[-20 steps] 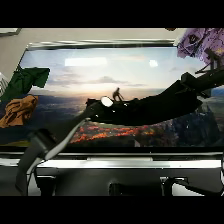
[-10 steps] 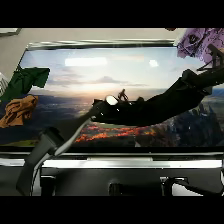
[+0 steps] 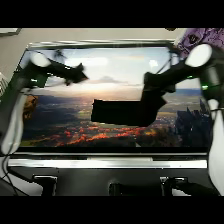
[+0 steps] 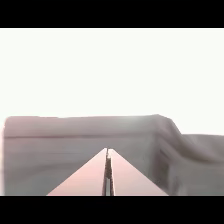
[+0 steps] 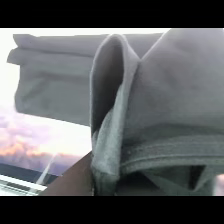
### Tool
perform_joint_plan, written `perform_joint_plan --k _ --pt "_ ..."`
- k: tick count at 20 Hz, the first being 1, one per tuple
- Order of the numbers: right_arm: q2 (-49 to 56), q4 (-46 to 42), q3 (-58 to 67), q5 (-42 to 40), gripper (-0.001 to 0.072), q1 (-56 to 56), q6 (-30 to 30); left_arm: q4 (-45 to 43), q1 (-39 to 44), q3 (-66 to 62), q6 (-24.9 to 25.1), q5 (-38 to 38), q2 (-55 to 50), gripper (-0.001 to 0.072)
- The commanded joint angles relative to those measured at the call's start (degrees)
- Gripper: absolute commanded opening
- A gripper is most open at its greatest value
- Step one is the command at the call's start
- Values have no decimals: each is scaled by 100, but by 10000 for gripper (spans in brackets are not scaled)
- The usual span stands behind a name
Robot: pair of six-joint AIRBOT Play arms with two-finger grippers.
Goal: Fold the clothes and pants, and hang the long-sleeved shirts on hangers.
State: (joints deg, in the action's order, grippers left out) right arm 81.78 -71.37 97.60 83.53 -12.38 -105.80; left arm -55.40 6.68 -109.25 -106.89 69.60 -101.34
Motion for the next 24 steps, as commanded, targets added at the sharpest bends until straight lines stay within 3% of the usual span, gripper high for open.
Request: perform_joint_plan --k 1,6,14,15,17,18,19,21,24 --pt "348 -240 4 -496 28 -988 -693 -509 -1167 -2 61 544 763 13" --pt "1130 -186 4 -1119 28 -1626 -1058 -507 -1906 -2 146 616 1073 14" --pt "1943 496 4 -1808 31 -1759 -1082 -529 -2006 -2 153 645 1056 14" --pt "2011 586 4 -1926 79 -1757 -1075 -529 -2006 0 195 645 1054 14" --pt "2050 879 4 -2264 277 -1757 -920 -531 -2006 0 256 647 1054 14" --pt "2035 1180 7 -2457 445 -1757 -706 -535 -2006 0 256 647 1054 14" --pt "2000 1462 17 -2588 482 -1757 -387 -575 -2006 0 256 645 1054 14" --pt "1860 1714 149 -2509 482 -1757 68 -627 -2004 0 254 645 1054 14" --pt "1504 1259 627 -1930 483 -1537 101 -640 -2006 0 254 643 1054 14"
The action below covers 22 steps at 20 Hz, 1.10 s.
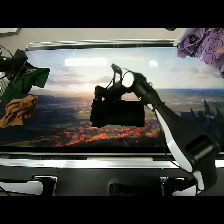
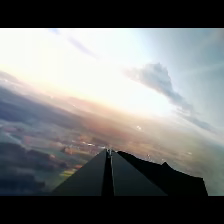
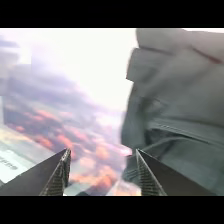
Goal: Fold the clothes and pants, and hang the long-sleeved shirts on hangers.
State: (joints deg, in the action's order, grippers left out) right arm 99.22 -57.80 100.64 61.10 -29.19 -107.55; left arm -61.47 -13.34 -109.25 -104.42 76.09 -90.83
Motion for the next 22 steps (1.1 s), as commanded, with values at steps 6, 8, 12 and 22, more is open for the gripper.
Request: perform_joint_plan --k 6,8,12,22 --pt "-990 -177 595 2146 560 2404 1338 -31 -7 0 7 -7 2 14" --pt "-992 262 321 2621 560 3303 1886 -31 -7 0 7 -4 2 14" --pt "-981 1475 -1521 2264 559 4448 2769 -31 -9 0 9 -11 2 15" --pt "-232 2601 -3989 793 514 4288 4325 -31 -7 0 114 -11 2 15"
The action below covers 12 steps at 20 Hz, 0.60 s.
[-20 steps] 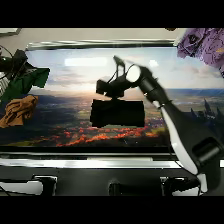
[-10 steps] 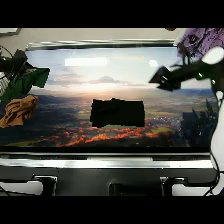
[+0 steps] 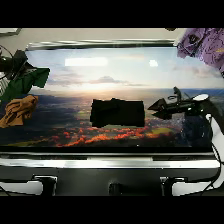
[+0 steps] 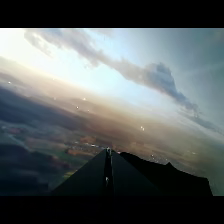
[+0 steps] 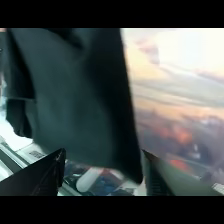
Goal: Fold the clothes and pants, and hang the long-sleeved shirts on hangers.
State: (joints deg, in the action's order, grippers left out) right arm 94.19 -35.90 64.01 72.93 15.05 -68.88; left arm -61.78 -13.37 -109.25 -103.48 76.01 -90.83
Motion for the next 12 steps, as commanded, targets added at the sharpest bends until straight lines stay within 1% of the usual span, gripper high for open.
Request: perform_joint_plan --k 1,3,6,7,8,9,10,12 --pt "369 459 -326 -531 514 -243 487 0 -2 0 20 -2 2 15" --pt "527 592 -326 -765 511 -470 527 0 -2 0 20 -2 2 15" --pt "629 855 -326 -1078 367 -793 595 0 -2 0 20 -2 2 16" --pt "629 933 -323 -1137 256 -883 601 0 -2 0 20 -4 2 16" --pt "627 1051 -313 -1121 129 -931 654 0 -2 0 20 -4 2 16" --pt "605 1154 -262 -1071 31 -925 654 0 -2 0 20 -2 2 16" --pt "553 1185 -184 -1040 29 -914 623 0 -2 0 20 -2 2 16" --pt "398 898 201 -920 28 -916 232 0 -2 0 20 4 2 16"
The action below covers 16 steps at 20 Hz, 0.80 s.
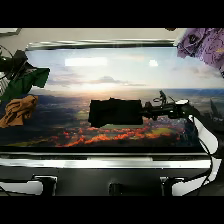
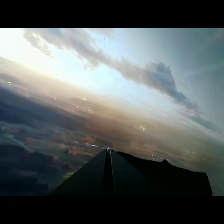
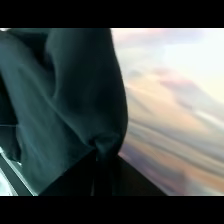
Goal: Fold the clothes and pants, and hang the long-sleeved shirts on hangers.
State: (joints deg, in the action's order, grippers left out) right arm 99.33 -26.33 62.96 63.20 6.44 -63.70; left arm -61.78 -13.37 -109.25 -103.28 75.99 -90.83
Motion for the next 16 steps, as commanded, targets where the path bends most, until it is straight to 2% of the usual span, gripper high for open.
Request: perform_joint_plan --k 1,11,14,16 --pt "-199 -326 601 125 28 -57 -573 0 -2 0 0 7 2 15" --pt "-385 -3633 4039 566 27 -50 -3536 2 0 0 0 9 2 16" --pt "-385 -4411 4680 802 27 -50 -3963 2 0 0 0 11 2 16" --pt "-382 -4583 4944 820 27 101 -4306 2 0 0 0 11 2 16"
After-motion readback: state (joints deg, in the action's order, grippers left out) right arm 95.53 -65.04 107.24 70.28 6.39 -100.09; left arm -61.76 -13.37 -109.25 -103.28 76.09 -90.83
